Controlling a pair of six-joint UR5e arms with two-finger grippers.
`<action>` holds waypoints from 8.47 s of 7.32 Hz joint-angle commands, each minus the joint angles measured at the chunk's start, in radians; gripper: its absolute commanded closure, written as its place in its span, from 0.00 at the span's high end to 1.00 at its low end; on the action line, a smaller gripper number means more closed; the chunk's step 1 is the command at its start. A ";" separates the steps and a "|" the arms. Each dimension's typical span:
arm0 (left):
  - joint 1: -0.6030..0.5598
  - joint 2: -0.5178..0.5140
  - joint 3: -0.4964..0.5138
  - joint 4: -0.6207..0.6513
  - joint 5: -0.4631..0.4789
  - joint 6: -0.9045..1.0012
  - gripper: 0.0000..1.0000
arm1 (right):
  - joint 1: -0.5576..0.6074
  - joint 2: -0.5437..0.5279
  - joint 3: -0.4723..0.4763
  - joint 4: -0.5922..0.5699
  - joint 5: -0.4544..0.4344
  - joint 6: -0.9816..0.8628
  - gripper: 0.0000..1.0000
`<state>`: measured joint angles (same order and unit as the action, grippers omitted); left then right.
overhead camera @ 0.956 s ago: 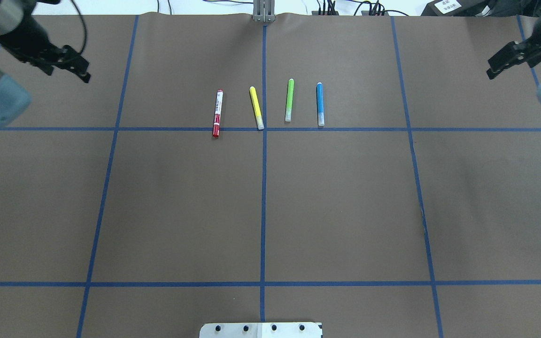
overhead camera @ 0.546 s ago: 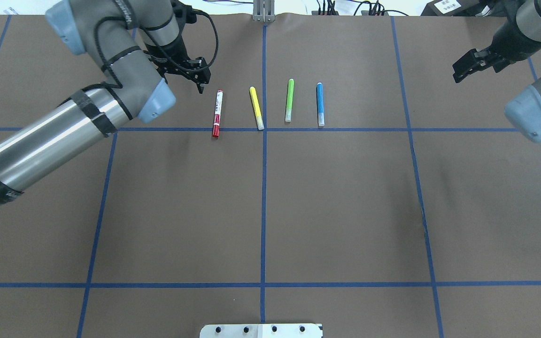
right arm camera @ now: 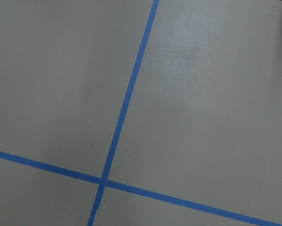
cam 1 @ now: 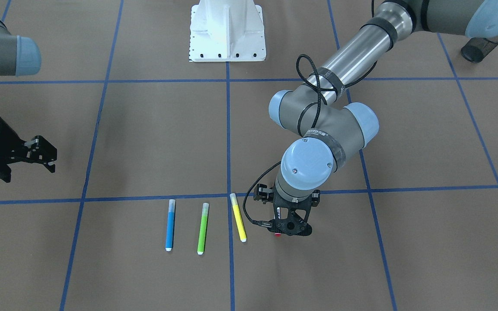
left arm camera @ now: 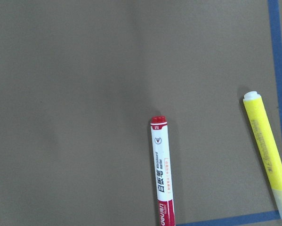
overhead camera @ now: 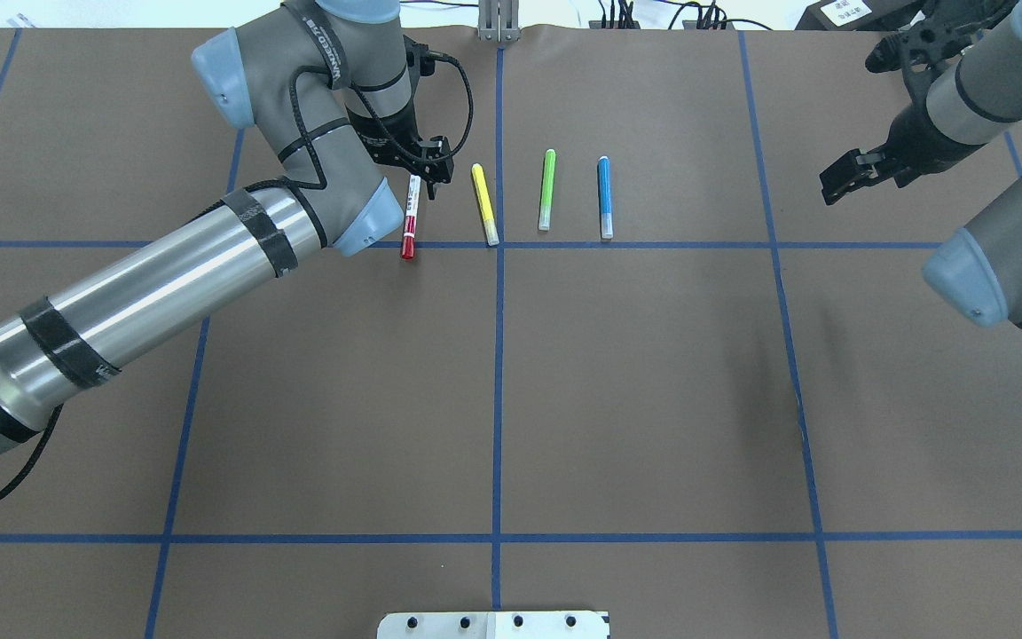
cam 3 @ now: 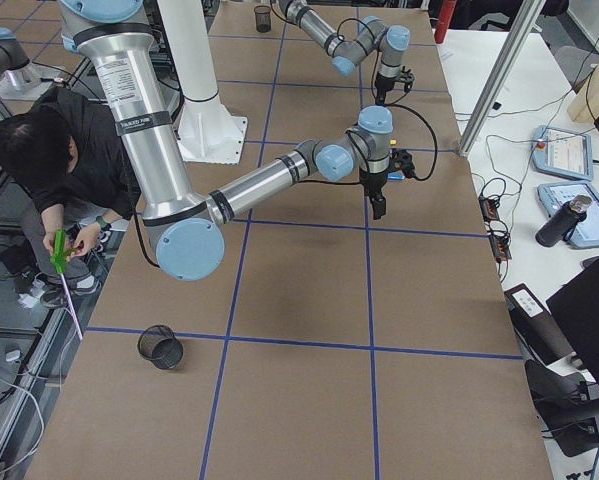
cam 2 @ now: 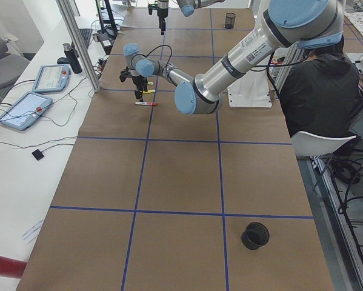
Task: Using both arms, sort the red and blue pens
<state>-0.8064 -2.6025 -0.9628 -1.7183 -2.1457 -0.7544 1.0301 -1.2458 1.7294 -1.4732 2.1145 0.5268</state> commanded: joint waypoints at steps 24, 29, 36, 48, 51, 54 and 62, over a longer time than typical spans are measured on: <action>0.067 0.061 -0.045 -0.086 0.053 -0.223 0.79 | -0.013 0.141 -0.119 0.025 0.041 0.173 0.99; 0.072 0.062 -0.043 -0.087 0.053 -0.223 0.62 | -0.013 0.141 -0.123 0.024 0.041 0.171 0.99; 0.079 0.067 -0.042 -0.107 0.053 -0.241 0.00 | -0.012 0.140 -0.123 0.024 0.042 0.171 0.99; -0.082 0.081 -0.122 -0.009 -0.009 -0.177 0.00 | -0.198 0.578 -0.708 0.165 -0.089 0.283 0.94; -0.082 0.082 -0.122 -0.009 -0.009 -0.175 0.00 | -0.241 0.591 -0.711 0.168 -0.100 0.370 0.95; -0.082 0.082 -0.122 -0.009 -0.009 -0.175 0.00 | -0.257 0.591 -0.715 0.168 -0.100 0.424 0.86; -0.082 0.082 -0.122 -0.010 -0.008 -0.175 0.00 | -0.257 0.583 -0.742 0.160 -0.091 0.432 0.64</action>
<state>-0.8881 -2.5204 -1.0844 -1.7286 -2.1543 -0.9296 0.7734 -0.6626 0.9902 -1.3125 2.0232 0.9587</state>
